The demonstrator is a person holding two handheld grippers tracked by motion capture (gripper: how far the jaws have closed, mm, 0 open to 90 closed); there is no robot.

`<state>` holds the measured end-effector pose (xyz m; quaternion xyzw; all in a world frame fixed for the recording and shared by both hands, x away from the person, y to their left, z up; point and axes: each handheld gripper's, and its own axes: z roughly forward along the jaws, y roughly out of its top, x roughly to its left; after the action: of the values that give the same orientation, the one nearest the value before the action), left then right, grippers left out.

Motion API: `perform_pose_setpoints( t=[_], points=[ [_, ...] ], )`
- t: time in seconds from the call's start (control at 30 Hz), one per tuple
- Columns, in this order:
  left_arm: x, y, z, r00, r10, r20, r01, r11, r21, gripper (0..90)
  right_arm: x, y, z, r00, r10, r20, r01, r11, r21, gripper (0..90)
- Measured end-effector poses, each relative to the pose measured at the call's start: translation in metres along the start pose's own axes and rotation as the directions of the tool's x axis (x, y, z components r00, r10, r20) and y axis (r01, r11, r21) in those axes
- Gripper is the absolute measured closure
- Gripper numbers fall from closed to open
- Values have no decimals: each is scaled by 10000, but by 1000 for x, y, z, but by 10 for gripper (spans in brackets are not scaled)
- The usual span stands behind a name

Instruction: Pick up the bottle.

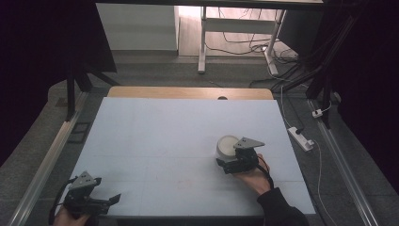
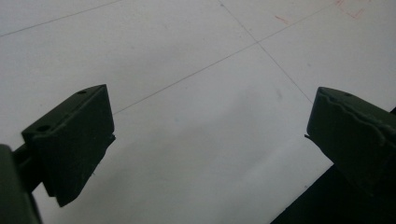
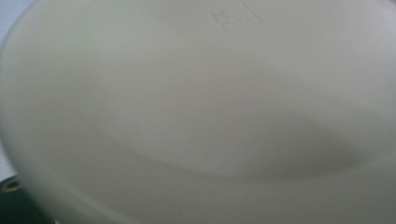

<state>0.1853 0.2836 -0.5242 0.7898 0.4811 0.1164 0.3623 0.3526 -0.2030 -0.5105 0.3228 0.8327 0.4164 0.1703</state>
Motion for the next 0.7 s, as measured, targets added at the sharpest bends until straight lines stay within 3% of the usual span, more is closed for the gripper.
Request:
perform_pose_setpoints(
  t=[0.27, 0.47, 0.7],
  points=[
    [0, 0, 0, 10000, 23, 8, -23, 10000, 9, 19, 1, 0, 0, 9999, -57, 100, 57, 10000, -12, 63],
    [0, 0, 0, 10000, 31, 6, -31, 10000, 10, 19, 5, 2, -2, 9991, -376, 217, 377, 9993, -35, 64],
    [0, 0, 0, 10000, 25, -2, -25, 10000, 15, 19, 8, 9, -9, 9999, -135, -26, 134, 9991, -405, 64]
  ],
)
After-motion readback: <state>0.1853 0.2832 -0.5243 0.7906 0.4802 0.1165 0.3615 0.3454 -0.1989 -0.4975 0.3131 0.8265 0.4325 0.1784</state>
